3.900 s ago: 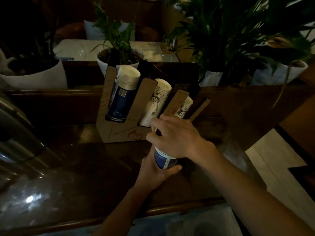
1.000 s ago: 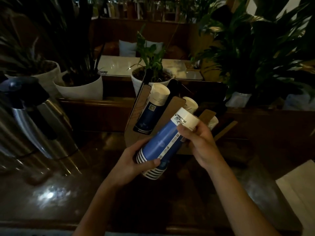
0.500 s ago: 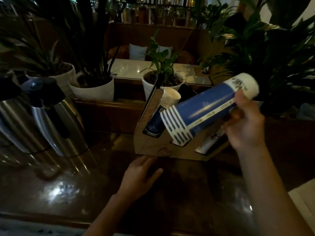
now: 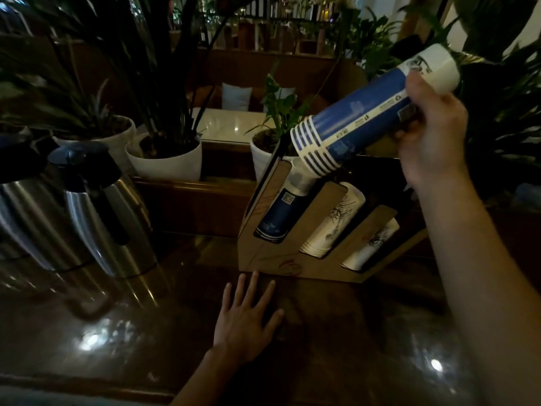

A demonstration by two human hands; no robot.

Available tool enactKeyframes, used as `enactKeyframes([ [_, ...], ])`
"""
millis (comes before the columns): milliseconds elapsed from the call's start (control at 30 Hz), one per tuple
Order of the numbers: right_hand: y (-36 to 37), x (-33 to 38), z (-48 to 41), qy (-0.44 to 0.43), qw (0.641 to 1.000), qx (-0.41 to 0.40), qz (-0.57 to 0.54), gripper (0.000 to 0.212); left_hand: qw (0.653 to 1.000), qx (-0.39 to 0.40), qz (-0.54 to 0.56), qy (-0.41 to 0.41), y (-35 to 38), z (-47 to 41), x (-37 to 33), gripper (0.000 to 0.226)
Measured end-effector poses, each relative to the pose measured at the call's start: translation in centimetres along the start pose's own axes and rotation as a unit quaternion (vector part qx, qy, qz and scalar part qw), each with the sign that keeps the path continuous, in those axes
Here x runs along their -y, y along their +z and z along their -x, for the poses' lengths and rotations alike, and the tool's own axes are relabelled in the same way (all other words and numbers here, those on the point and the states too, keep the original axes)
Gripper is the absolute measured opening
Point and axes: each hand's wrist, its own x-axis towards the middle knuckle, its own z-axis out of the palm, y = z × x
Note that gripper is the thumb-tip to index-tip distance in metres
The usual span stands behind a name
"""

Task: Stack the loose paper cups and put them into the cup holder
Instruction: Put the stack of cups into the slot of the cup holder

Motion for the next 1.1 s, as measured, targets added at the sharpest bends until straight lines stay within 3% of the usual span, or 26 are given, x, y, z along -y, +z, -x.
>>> enactKeyframes([
  [333,1.4,-3.7,-1.8,-0.001,0.996,0.007,0.088,0.047,1.000,0.009,-0.003,0.002,-0.3,0.4,-0.1,0.068],
  [800,0.9,-8.0,-0.9,0.051,0.972,0.120,0.197,0.070,1.000,0.015,-0.008,-0.001,-0.5,0.3,-0.1,0.075],
  [1100,0.5,-8.6,-0.6,0.007,0.945,0.206,0.254,0.053,1.000,0.017,-0.003,-0.002,-0.4,0.3,-0.1,0.069],
])
